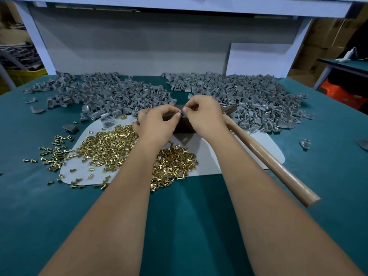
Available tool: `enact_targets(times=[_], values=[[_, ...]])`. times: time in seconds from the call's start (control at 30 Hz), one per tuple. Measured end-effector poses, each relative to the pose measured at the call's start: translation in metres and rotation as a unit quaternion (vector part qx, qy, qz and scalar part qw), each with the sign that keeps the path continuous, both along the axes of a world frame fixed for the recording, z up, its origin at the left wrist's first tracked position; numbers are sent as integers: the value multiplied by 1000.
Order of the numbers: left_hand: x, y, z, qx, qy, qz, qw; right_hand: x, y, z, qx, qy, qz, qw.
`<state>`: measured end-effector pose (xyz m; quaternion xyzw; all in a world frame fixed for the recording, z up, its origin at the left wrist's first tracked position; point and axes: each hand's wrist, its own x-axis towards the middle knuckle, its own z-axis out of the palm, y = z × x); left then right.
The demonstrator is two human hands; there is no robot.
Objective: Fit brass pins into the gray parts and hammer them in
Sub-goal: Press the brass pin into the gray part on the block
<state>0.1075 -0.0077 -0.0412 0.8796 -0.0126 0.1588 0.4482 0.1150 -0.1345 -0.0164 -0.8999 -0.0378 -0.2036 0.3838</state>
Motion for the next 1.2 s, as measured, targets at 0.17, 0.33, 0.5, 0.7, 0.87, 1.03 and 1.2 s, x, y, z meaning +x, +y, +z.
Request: enact_targets(times=[0.17,0.33,0.5,0.7,0.87,1.03,1.2], values=[[1,0,-1,10,11,8,1000,0,6,0,-4,5,-27,1000],[0,-3,0,17,20,23,999,0,12,0,6,23,-47,999],[1,-4,-2,16,22,29,999,-3,12,1,-17,13,-47,999],[-1,-5,0,12,18,33,999,-2,15,-6,-40,-25,-62,997],[-2,-3,2,-1,24,15,1000,-5,11,-13,30,-52,-37,998],[-5,-2,4,-27,27,8,999,-4,2,-9,204,-24,-66,977],[-9,-3,5,-43,34,4,998,-4,-3,-7,251,-8,-51,967]])
